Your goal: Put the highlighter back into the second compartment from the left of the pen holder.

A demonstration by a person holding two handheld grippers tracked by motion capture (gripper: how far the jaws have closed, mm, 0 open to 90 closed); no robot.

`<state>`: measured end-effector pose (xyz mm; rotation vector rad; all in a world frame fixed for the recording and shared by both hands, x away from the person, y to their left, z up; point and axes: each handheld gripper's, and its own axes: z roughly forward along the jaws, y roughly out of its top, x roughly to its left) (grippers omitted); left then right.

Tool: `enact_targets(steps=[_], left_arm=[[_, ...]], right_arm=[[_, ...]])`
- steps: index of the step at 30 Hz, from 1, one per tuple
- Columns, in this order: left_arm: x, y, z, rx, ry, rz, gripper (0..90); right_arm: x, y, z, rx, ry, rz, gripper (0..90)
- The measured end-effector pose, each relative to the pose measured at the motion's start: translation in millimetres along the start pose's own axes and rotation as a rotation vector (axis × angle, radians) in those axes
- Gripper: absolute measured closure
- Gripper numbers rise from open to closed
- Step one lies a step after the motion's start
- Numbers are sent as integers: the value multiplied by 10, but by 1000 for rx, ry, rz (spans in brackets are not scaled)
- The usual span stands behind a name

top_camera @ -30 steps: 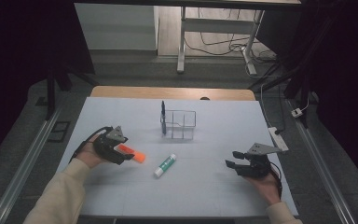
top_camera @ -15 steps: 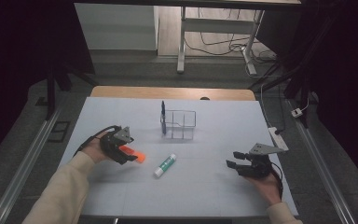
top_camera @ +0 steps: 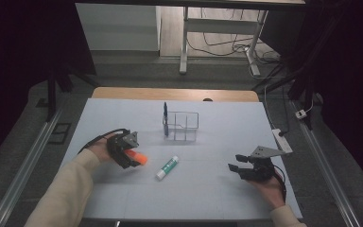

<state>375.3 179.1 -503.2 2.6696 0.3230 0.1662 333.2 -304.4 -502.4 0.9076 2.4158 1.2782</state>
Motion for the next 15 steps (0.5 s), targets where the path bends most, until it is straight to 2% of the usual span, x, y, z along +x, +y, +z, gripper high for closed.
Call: enact_targets(steps=[5, 10, 13, 15], left_arm=[[37, 19, 70, 19, -28, 13, 270], [53, 38, 120, 62, -58, 62, 316], [61, 47, 127, 78, -55, 87, 358], [69, 55, 134, 92, -33, 97, 413]], right_arm=[[-8, -8, -3, -1, -2, 9, 442], [-11, -14, -5, 0, 0, 20, 442], [-14, -17, -2, 9, -1, 20, 441], [-16, -20, 5, 9, 3, 22, 441]])
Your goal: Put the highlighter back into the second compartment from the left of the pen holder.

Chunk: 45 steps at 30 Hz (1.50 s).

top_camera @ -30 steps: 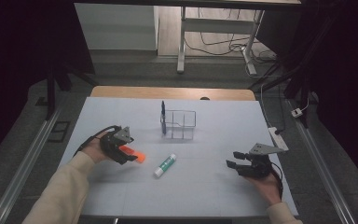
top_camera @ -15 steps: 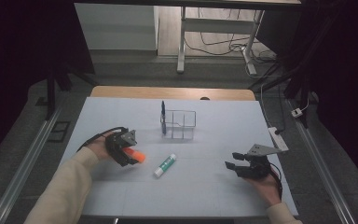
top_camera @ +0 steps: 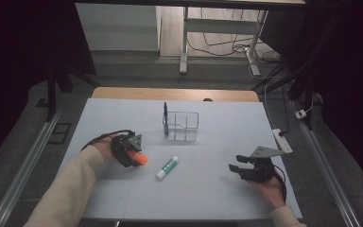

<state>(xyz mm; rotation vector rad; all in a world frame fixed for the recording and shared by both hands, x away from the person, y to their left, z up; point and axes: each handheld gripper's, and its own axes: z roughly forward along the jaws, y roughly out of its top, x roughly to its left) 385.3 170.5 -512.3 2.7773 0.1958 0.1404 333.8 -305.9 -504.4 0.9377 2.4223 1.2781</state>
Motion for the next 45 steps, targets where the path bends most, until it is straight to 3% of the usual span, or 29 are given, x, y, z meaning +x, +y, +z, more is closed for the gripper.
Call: enact_targets(steps=[5, 10, 15, 21, 30, 37, 45], left_arm=[[-1, -2, 4, -7, -13, 59, 483], [-26, -21, -4, -22, -38, 104, 616], [-38, -19, -5, -23, -32, 112, 642], [-38, -13, -26, -16, -40, 78, 643], [-62, -49, -231, -103, -13, -5, 643], [-106, -88, -392, -174, 30, -54, 643], [-112, -113, -456, -191, 82, -130, 642]], right_arm=[[-1, -6, 12, 7, 2, 1, 440], [-2, -7, 12, 8, 11, 8, 438], [-30, -13, -4, -14, 35, 44, 438], [-34, -15, -9, -14, 36, 44, 437], [-44, -16, -9, -15, 38, 48, 437], [-52, -18, -4, -12, 34, 49, 436], [-58, -18, -13, -14, 30, 53, 436]])
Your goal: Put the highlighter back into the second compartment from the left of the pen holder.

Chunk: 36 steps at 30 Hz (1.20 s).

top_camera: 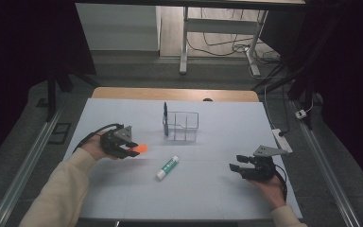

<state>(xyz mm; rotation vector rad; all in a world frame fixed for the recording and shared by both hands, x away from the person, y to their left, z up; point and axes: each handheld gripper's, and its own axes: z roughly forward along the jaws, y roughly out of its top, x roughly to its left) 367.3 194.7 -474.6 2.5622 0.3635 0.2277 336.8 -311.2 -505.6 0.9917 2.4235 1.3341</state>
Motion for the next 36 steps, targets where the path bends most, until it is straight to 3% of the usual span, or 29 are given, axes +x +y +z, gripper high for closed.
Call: enact_targets(steps=[9, 16, 18, 36], left_arm=[[25, 19, -62, -37, 98, -105, 642], [-3, 32, -137, -147, 142, -175, 642], [-26, 30, -150, -164, 157, -177, 642], [-61, 98, -217, -332, 172, -264, 642]], right_arm=[[0, 0, 1, 1, -3, -1, 435], [4, 1, -1, -2, -2, -4, 434], [2, 1, -3, -6, -3, -1, 434], [-8, -1, -13, -9, -13, 1, 433]])
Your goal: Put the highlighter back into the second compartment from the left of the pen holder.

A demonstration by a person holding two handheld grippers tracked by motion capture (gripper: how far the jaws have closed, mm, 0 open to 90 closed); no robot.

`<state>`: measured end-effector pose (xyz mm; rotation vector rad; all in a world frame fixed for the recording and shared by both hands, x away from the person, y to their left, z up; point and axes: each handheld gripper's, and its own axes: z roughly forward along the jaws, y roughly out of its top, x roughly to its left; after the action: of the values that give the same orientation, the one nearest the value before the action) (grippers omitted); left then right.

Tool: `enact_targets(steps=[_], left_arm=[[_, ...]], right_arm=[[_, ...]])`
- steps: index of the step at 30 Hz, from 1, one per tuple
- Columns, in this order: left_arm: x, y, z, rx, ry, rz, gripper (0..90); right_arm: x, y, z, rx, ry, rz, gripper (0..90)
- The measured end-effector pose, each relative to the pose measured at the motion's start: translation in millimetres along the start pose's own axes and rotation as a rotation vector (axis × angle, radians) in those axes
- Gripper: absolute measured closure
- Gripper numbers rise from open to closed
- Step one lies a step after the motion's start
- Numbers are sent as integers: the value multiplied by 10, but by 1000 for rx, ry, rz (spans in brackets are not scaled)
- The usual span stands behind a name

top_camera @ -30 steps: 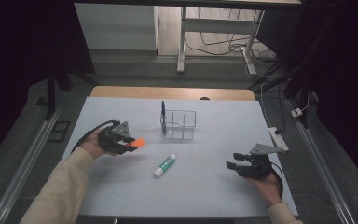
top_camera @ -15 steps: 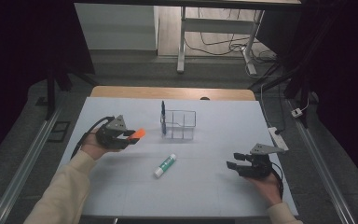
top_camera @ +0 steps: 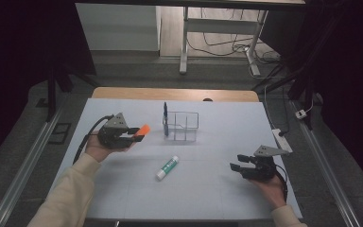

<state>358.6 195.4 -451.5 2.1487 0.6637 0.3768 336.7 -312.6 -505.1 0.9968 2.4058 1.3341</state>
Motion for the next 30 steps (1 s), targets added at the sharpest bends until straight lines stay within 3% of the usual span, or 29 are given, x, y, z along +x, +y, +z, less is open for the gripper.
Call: enact_targets(steps=[15, 30], left_arm=[[-34, 96, 34, -98, -17, -31, 642], [-73, 240, 134, -133, -30, -31, 642]], right_arm=[[-1, -3, 1, 4, -2, -5, 433], [-1, -6, 13, 13, -3, -10, 432]])
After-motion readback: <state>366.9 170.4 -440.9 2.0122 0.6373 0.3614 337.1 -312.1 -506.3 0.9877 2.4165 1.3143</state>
